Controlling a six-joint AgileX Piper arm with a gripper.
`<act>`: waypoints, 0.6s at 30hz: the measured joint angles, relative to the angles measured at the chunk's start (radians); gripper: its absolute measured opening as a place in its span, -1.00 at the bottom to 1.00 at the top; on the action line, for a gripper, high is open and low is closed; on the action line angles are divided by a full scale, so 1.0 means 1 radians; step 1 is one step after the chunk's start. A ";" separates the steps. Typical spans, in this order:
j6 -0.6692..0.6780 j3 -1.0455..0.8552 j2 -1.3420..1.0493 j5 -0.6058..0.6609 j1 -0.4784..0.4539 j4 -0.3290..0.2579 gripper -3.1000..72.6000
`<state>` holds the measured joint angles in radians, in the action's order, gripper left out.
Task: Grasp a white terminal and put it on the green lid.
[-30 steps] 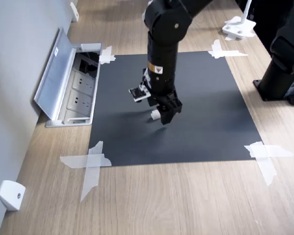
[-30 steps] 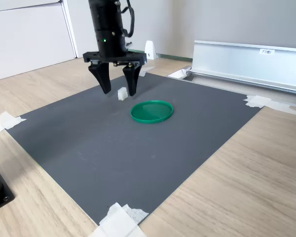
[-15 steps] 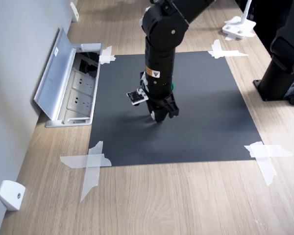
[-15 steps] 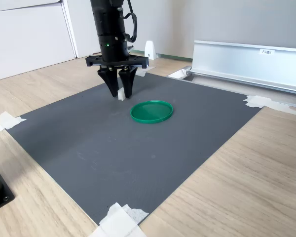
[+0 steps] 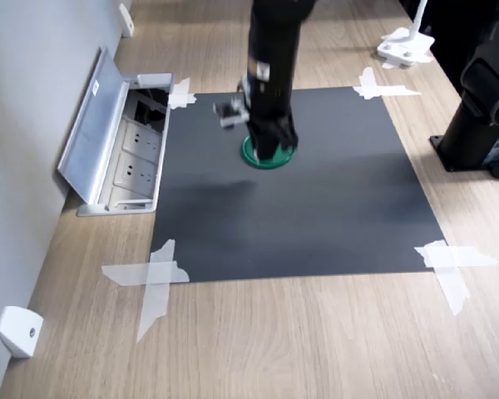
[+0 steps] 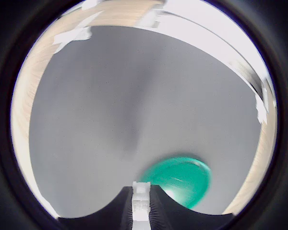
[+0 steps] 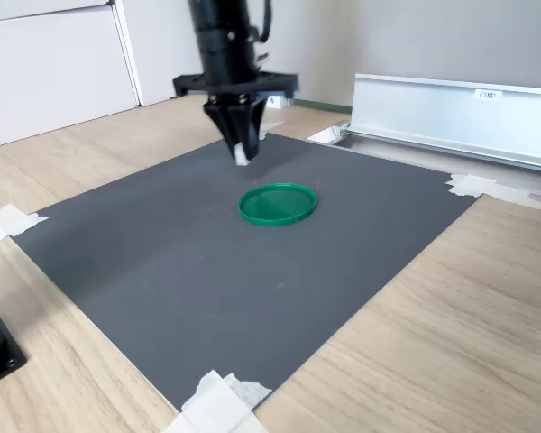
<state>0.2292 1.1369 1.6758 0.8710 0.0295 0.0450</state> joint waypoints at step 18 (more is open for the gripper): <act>0.188 -0.158 0.000 -0.127 -0.134 -0.034 -0.71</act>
<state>0.4171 0.9788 1.6763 0.7440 -0.1047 0.0109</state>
